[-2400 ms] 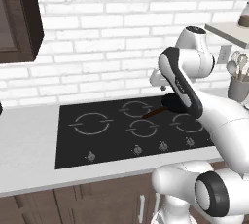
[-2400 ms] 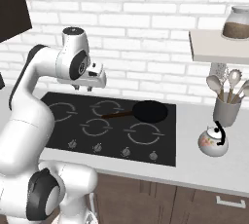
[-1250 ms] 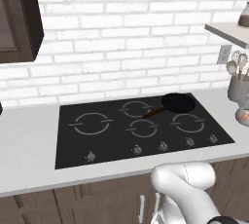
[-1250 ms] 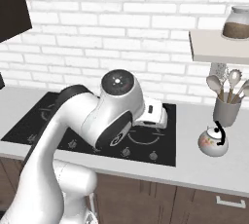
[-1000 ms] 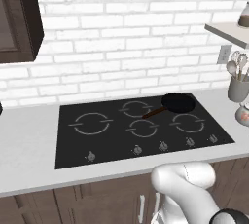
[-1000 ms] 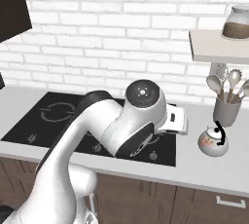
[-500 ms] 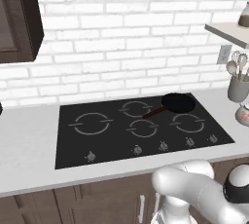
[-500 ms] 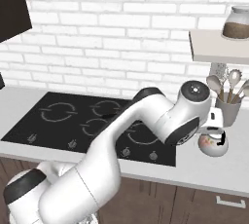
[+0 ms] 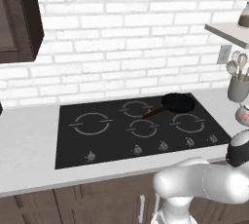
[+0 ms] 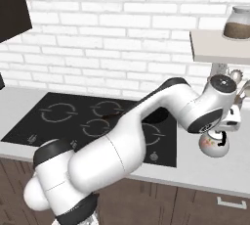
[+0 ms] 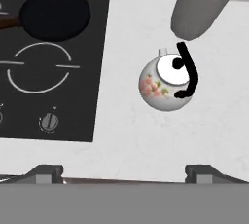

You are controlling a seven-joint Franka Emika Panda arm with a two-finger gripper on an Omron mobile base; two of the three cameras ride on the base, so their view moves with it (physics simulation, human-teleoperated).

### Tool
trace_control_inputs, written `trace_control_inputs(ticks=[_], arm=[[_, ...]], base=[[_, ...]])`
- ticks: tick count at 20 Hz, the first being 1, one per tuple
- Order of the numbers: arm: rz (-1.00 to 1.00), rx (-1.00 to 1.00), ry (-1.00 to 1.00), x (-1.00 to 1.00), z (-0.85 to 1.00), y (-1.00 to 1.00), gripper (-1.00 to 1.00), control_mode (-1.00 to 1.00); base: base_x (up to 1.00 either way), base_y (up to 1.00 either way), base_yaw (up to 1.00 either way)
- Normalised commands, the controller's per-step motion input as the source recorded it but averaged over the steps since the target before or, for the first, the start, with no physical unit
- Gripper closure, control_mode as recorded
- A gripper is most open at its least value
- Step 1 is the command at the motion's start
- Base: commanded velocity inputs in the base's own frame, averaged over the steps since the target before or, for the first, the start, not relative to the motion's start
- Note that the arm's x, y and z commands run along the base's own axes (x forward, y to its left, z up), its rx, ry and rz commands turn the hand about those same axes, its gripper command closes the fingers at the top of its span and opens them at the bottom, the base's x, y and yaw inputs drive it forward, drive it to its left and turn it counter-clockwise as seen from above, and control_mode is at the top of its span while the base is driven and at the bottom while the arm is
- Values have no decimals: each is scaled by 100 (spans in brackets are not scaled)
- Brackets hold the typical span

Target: Pick the kettle from the counter and place it on a stove burner. Then turn the burner on.

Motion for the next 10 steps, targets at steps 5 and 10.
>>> trace_control_inputs(ticks=[5, 10], arm=[[-8, 0, 16, 26, -24, 0, -100, -100], [-6, 0, 8, 17, -18, -5, -100, -100]], base=[[0, 0, 0], [0, 0, 0]])
